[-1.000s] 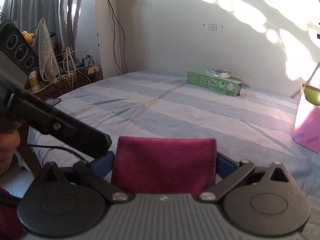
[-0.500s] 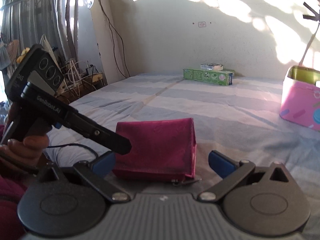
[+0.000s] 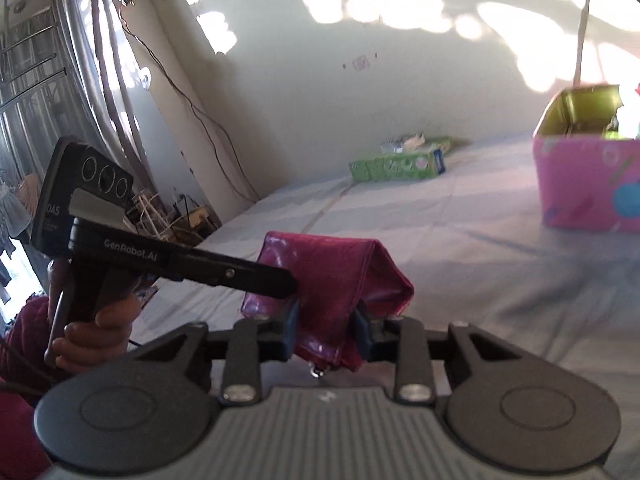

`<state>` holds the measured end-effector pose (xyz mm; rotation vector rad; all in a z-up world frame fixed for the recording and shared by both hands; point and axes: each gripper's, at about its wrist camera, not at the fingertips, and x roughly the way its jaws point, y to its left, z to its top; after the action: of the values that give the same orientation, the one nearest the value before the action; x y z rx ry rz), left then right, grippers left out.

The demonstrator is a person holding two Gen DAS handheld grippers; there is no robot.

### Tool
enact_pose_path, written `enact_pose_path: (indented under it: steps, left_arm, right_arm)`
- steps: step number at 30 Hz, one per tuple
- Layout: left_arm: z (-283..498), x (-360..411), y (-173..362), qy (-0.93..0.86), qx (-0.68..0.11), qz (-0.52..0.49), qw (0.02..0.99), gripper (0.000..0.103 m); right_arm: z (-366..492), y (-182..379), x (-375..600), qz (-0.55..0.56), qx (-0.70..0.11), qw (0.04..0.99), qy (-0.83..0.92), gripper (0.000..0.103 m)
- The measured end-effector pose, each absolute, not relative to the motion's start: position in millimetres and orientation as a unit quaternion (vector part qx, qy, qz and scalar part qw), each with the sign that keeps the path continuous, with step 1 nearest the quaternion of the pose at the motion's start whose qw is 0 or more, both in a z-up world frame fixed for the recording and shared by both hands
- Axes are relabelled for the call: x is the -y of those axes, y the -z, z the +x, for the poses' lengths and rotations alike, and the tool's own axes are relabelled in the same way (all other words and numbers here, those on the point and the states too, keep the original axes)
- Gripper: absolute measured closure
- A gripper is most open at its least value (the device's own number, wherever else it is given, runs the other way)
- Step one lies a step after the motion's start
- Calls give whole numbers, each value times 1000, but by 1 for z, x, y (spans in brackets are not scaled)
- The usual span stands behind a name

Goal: Organize objects
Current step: 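Carry the pink purse with the right gripper, lower it into the tin, open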

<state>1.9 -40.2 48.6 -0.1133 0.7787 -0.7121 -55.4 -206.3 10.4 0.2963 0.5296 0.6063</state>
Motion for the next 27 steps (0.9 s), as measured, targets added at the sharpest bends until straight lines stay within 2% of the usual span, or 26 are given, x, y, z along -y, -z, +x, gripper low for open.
enact_pose_path:
  steps: [4, 9, 16, 19, 23, 27]
  left_arm:
    - [33, 104, -84, 381, -321, -9, 867, 57]
    - [83, 192, -102, 422, -315, 17, 850, 57]
    - [136, 280, -78, 433, -371, 13, 821, 58]
    - [145, 313, -65, 429, -381, 29, 818, 58]
    - [146, 343, -51, 419, -400, 44, 814, 50]
    - [130, 333, -59, 429, -378, 41, 819, 48]
  right_arm:
    - [-57, -44, 237, 103, -194, 952, -215, 74]
    - [-34, -63, 308, 140, -181, 965, -131, 71]
    - [7, -53, 388, 136, -219, 966, -36, 70]
    - [11, -39, 408, 126, -228, 965, 13, 65]
    - [12, -25, 421, 82, -216, 964, 134, 63]
    - [-3, -20, 419, 78, -178, 967, 164, 52]
